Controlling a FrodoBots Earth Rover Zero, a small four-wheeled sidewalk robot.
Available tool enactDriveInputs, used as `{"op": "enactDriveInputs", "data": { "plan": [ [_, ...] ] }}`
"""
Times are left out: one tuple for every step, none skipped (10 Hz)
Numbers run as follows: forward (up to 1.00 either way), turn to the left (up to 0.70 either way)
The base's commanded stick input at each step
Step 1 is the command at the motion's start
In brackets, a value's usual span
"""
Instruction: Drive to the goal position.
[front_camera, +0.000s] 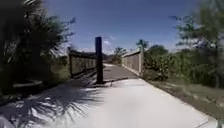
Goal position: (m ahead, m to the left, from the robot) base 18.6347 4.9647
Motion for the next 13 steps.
{"op": "enactDriveInputs", "data": {
  "plan": [
    [0.70,0.00],
    [0.70,0.00],
    [0.70,0.00],
    [0.70,-0.35],
    [0.70,-0.35],
    [0.70,-0.35],
    [0.70,-0.34],
    [0.70,-0.17],
    [0.70,-0.01],
    [0.70,0.00],
    [0.70,0.00],
    [0.70,0.00],
    [0.70,0.00]
  ]
}}
